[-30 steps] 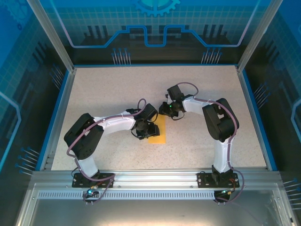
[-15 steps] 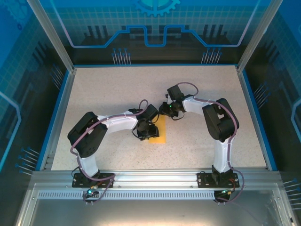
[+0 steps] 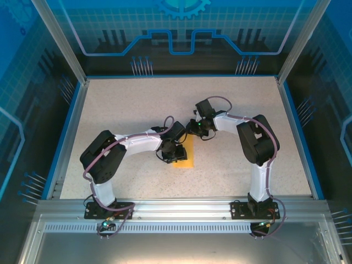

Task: Fold a paper plane with a square sheet of paper (pick it up from the middle)
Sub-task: Fold the triangle a second time at the center of the table.

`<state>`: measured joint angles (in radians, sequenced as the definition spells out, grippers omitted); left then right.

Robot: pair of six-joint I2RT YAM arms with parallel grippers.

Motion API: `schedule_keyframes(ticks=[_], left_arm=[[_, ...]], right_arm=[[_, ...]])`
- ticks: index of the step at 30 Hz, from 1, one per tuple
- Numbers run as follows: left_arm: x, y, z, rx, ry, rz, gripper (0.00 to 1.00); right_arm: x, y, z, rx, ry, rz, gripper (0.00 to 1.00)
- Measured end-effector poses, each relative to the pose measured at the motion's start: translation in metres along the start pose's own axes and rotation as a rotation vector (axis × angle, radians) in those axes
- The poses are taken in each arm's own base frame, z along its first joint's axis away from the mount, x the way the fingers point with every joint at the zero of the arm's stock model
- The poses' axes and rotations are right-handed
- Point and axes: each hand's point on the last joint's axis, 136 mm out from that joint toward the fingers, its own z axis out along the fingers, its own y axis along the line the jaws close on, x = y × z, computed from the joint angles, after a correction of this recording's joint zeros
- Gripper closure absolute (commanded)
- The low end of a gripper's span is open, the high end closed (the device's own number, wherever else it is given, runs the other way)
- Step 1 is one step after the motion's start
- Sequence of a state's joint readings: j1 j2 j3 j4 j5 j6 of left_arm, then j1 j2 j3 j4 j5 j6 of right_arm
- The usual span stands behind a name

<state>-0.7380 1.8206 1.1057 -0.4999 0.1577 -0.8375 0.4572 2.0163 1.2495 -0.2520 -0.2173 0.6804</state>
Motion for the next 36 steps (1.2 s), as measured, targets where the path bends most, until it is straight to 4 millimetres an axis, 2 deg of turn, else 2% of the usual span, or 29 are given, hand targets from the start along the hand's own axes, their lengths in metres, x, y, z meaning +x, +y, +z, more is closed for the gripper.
schedule_keyframes(ticks=[4,9,16,22,33,36], left_arm=[[0.000,0.000,0.000,0.000,0.000,-0.001,0.63],[-0.001,0.006,-0.001,-0.033,-0.012,0.000,0.54],[-0.002,0.014,-0.002,-0.072,-0.022,-0.004,0.52],[-0.002,0.014,-0.002,-0.071,-0.022,-0.008,0.43],[0.000,0.013,-0.002,-0.065,-0.014,-0.006,0.41],[0.001,0.011,-0.002,-0.060,-0.009,-0.004,0.44]], right_arm=[[0.000,0.000,0.000,0.000,0.000,0.000,0.72],[0.000,0.000,0.000,0.000,0.000,0.000,0.72],[0.000,0.000,0.000,0.000,0.000,-0.001,0.72],[0.000,0.000,0.000,0.000,0.000,0.000,0.72],[0.000,0.000,0.000,0.000,0.000,0.000,0.72],[0.000,0.000,0.000,0.000,0.000,0.000,0.72]])
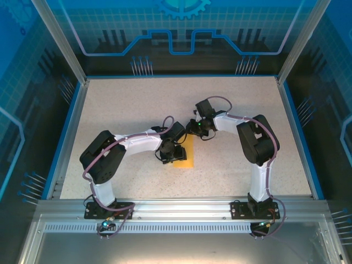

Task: Fold a paper plane with a square sheet of paper (pick it up from the middle)
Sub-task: Fold the triangle a second time at the center of the table.

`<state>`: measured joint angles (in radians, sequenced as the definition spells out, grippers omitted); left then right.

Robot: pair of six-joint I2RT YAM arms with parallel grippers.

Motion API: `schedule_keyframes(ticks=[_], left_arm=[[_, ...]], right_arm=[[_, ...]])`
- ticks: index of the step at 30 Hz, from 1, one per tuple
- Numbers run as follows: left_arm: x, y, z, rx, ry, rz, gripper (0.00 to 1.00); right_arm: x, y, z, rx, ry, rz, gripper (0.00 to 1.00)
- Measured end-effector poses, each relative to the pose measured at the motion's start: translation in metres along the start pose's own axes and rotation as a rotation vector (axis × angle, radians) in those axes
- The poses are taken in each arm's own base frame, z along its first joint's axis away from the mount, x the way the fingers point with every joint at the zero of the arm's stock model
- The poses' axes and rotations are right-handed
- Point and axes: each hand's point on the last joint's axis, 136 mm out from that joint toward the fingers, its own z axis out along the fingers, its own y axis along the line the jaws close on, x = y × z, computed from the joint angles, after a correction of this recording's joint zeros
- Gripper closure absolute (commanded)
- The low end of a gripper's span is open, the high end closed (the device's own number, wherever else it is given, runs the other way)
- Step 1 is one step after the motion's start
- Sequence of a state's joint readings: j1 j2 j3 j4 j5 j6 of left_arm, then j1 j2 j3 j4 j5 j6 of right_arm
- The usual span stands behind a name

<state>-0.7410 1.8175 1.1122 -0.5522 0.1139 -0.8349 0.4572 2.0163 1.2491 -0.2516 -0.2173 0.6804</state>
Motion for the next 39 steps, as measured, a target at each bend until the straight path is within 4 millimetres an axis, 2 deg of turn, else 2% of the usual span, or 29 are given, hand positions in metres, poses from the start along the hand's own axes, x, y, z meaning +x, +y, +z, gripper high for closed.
schedule_keyframes(ticks=[3,5,13,24,33,39], left_arm=[[0.002,-0.005,-0.001,0.014,0.010,0.012,0.49],[0.002,-0.009,-0.002,0.025,0.010,0.018,0.49],[0.002,-0.011,-0.002,0.026,0.012,0.020,0.44],[0.002,-0.009,0.003,0.005,0.027,0.014,0.42],[0.001,-0.015,0.004,0.029,0.028,0.018,0.45],[-0.001,-0.017,0.004,0.037,0.022,0.018,0.54]], right_arm=[[0.000,0.000,0.000,0.000,0.000,0.000,0.72],[0.000,0.000,0.000,0.000,0.000,0.000,0.72],[0.000,0.000,0.000,0.000,0.000,0.000,0.72],[0.000,0.000,0.000,0.000,0.000,0.000,0.72],[0.000,0.000,0.000,0.000,0.000,0.000,0.72],[0.000,0.000,0.000,0.000,0.000,0.000,0.72]])
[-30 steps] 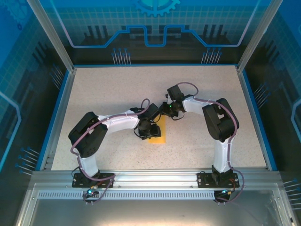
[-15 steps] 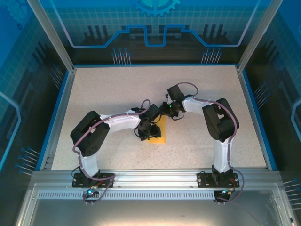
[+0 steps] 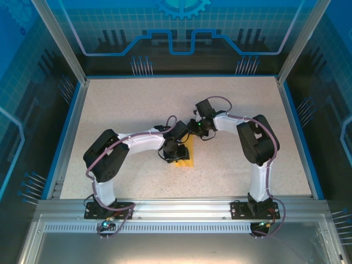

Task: Fold a paper plane with a square sheet of paper (pick it up from the middle)
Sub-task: Fold the triangle a second time at the center of the table.

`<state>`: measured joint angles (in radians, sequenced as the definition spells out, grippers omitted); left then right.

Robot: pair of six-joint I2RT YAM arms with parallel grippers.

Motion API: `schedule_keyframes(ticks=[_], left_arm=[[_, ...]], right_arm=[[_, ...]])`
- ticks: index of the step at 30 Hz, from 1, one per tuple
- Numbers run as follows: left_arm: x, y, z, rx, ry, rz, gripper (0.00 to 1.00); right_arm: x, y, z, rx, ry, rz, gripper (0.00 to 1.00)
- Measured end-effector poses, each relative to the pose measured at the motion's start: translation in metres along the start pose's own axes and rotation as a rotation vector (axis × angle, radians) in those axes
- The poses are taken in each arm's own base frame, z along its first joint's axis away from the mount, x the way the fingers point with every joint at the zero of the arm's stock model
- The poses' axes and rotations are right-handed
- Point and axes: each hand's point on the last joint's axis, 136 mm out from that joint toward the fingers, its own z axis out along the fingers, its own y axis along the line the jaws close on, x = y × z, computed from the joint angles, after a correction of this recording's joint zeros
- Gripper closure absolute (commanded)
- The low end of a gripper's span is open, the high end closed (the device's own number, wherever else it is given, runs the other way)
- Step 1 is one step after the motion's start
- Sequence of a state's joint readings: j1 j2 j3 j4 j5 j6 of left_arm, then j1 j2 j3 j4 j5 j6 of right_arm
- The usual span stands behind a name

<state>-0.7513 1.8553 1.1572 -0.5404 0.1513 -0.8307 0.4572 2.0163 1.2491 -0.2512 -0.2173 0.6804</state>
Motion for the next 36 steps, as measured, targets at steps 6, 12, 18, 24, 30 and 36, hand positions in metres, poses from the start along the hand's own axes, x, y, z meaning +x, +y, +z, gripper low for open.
schedule_keyframes(ticks=[6,12,18,24,30,36], left_arm=[[0.000,0.000,0.000,-0.001,0.000,-0.001,0.59],[0.000,-0.002,-0.003,0.007,-0.005,0.004,0.66],[-0.003,-0.009,-0.012,0.036,-0.028,0.014,0.66],[-0.006,-0.008,-0.014,0.032,-0.044,0.015,0.53],[-0.001,0.000,-0.017,0.016,-0.047,-0.003,0.42],[0.014,0.013,-0.025,0.026,-0.053,-0.057,0.37]], right_arm=[[0.000,0.000,0.000,0.000,0.000,0.000,0.72],[0.000,0.000,0.000,0.000,0.000,0.000,0.72],[0.000,0.000,0.000,0.000,0.000,0.000,0.72],[0.000,0.000,0.000,0.000,0.000,0.000,0.72],[0.000,0.000,0.000,0.000,0.000,0.000,0.72],[0.000,0.002,0.000,-0.007,0.003,-0.001,0.71]])
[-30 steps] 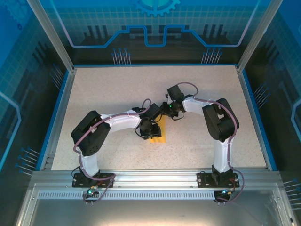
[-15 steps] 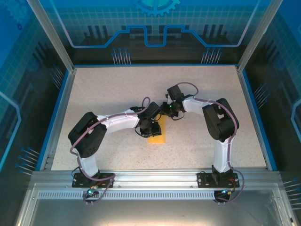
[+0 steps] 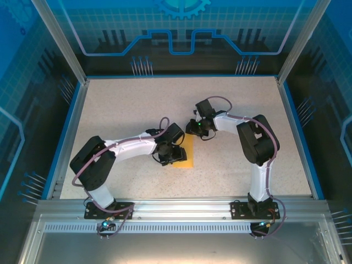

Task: Fold a paper plane with a square sheet of paper (pick it up from the middle)
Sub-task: Fold the triangle a second time at the center of the table.

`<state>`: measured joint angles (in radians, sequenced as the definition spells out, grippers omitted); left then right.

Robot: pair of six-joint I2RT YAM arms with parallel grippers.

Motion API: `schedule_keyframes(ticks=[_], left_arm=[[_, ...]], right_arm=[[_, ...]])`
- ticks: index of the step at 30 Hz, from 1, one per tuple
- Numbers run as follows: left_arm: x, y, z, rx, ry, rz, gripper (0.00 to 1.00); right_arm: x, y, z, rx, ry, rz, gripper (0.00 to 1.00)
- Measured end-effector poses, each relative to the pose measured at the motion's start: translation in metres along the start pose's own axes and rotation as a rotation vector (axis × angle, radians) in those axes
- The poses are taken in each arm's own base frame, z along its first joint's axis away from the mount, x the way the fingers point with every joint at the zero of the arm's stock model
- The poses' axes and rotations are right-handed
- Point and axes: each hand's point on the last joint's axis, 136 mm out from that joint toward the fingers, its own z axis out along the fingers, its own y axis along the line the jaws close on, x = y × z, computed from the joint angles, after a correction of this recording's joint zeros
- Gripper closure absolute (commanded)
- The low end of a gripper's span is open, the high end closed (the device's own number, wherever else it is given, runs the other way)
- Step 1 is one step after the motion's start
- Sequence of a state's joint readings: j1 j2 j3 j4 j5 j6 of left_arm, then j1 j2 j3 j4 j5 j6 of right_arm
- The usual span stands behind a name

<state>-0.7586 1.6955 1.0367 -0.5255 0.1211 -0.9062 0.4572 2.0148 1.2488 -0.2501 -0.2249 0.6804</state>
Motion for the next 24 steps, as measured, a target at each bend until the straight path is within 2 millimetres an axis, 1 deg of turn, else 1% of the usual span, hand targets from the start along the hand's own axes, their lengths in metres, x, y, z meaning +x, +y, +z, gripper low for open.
schedule_keyframes(ticks=[3,7,9,13,15,18,21,24], left_arm=[[-0.006,-0.001,0.000,0.017,-0.015,-0.014,0.36],[-0.026,-0.003,-0.006,0.059,-0.061,-0.042,0.36],[-0.036,-0.003,-0.010,0.076,-0.083,-0.057,0.36],[-0.053,-0.002,-0.016,0.112,-0.124,-0.083,0.35],[-0.054,0.002,-0.015,0.116,-0.131,-0.092,0.35],[-0.051,0.010,-0.011,0.114,-0.130,-0.104,0.34],[-0.043,0.018,-0.009,0.113,-0.119,-0.128,0.33],[-0.038,0.020,-0.007,0.131,-0.108,-0.146,0.32]], right_arm=[[0.000,0.003,-0.002,-0.012,0.001,-0.003,0.68],[0.005,0.007,-0.009,-0.022,0.021,-0.011,0.64],[0.004,0.012,-0.018,-0.033,0.017,-0.023,0.61],[-0.001,0.026,-0.044,-0.039,-0.029,-0.082,0.55],[-0.001,0.031,-0.052,-0.019,-0.043,-0.119,0.55],[0.001,0.035,-0.053,0.026,-0.040,-0.169,0.56],[0.008,0.035,-0.048,0.071,-0.013,-0.209,0.56],[0.011,0.032,-0.038,0.107,0.018,-0.231,0.56]])
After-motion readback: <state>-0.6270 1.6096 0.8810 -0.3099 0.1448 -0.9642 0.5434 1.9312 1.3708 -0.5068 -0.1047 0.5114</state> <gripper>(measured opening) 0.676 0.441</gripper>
